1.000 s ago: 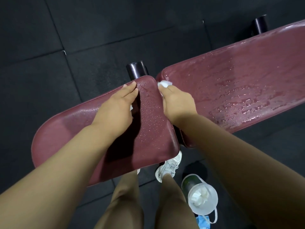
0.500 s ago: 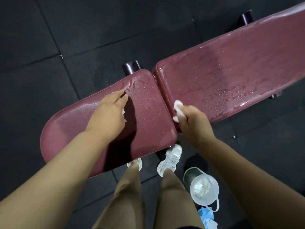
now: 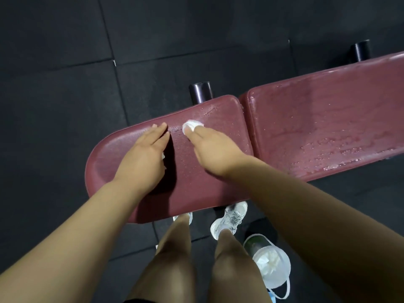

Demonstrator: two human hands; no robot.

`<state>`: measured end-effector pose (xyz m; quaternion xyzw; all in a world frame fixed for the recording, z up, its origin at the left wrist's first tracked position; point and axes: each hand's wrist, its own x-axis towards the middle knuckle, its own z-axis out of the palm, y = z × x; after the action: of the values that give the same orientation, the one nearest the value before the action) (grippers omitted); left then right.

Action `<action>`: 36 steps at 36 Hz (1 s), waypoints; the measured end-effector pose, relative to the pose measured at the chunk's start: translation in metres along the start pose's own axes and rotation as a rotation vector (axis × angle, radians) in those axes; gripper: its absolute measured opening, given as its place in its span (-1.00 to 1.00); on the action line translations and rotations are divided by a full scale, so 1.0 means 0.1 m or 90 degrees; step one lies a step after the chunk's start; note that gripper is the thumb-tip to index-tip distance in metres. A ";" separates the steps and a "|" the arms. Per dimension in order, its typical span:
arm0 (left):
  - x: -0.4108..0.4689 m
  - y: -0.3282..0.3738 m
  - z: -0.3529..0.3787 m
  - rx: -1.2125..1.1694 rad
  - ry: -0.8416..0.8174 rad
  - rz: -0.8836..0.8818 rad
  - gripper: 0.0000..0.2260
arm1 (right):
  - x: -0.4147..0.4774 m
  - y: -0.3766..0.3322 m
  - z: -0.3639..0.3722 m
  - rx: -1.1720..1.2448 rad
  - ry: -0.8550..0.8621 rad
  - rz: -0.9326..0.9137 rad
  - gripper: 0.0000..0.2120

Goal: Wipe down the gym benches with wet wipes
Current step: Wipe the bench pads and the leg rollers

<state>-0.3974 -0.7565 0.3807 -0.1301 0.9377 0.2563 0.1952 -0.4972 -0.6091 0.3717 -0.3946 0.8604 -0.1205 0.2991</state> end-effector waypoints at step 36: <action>-0.80 0.14 0.60 -0.004 0.009 -0.093 -0.35 | -1.12 0.67 0.47 0.053 0.330 0.264 -0.85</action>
<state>-0.3131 -0.7011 0.3741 -0.2008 0.9263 0.2430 0.2062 -0.4522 -0.4796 0.3519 -0.1550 0.9642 -0.1881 0.1044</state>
